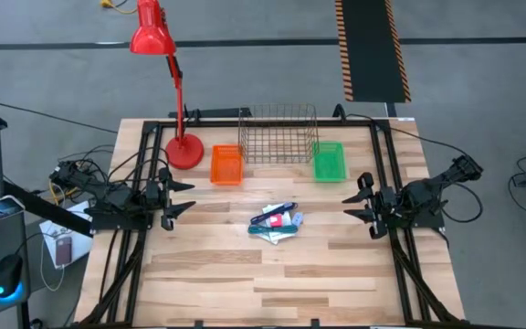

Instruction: Pick and place items into bin

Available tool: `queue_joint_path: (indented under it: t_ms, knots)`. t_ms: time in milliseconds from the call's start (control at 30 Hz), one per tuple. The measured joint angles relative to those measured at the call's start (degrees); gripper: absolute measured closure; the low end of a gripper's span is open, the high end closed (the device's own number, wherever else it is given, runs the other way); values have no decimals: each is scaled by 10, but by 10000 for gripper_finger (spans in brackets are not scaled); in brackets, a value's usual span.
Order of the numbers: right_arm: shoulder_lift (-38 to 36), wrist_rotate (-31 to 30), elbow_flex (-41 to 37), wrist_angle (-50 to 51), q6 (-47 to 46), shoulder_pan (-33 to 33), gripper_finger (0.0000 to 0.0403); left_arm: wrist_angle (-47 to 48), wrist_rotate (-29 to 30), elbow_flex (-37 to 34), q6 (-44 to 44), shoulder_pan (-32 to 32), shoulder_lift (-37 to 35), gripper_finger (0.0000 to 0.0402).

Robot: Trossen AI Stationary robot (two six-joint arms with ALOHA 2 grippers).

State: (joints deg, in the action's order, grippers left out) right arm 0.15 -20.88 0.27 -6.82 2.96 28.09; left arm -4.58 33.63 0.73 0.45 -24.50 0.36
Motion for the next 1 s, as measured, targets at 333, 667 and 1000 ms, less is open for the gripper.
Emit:
queue_joint_path:
  t_ms: [333,667,1000]
  knots:
    - [0,0,4,-2,18,0,284,0,0,0,0,0,0,168]
    - [0,0,6,-3,20,0,284,0,0,0,0,0,0,168]
    - [0,-1,8,-53,20,0,284,0,0,0,0,0,0,168]
